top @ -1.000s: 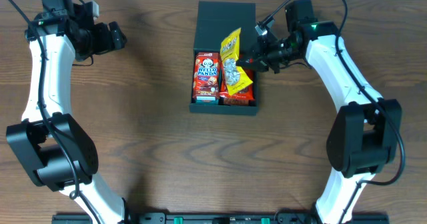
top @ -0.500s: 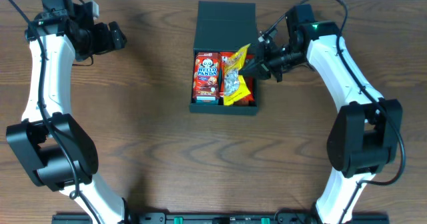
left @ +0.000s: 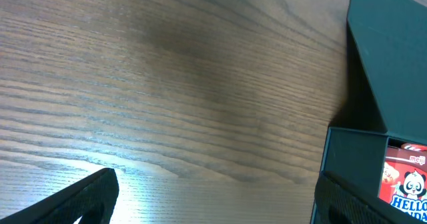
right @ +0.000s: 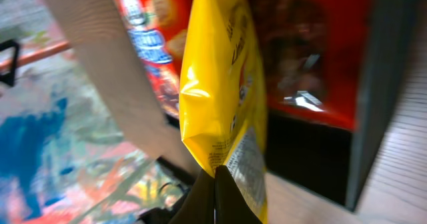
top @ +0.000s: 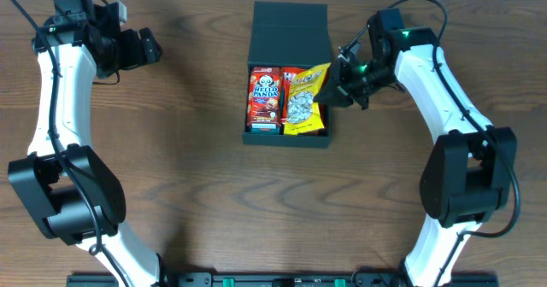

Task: Pack container
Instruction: 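Lower the yellow Hacks bag into the box on top of the red bag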

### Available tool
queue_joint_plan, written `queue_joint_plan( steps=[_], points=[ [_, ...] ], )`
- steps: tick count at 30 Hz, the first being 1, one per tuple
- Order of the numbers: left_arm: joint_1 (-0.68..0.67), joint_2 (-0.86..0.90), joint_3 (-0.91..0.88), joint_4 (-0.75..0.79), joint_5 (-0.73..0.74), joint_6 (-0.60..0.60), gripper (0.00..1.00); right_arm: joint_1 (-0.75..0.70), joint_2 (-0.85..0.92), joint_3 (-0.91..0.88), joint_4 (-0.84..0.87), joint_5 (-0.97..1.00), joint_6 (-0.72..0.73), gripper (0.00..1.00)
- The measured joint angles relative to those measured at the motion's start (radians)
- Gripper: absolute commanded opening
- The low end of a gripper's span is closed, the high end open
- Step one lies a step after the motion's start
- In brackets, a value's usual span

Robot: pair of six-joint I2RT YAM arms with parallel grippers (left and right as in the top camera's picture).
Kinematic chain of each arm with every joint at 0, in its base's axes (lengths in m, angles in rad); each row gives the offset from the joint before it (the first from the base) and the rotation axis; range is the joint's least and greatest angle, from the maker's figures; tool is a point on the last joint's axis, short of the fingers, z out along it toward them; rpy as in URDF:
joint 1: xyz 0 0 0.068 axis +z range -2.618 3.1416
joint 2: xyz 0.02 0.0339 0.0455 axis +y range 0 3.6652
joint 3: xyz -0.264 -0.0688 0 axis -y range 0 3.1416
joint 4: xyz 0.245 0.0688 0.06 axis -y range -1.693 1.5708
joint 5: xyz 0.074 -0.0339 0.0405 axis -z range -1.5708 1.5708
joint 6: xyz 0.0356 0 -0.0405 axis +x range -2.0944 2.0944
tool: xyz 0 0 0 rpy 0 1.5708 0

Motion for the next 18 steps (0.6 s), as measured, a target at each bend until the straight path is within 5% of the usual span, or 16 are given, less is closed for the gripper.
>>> queue_joint_plan(
  steps=[18],
  points=[
    [0.0,0.0,0.0,-0.003,0.0,0.0,0.95,0.067,0.0,-0.034,0.052,0.263,0.0,0.04]
  ],
)
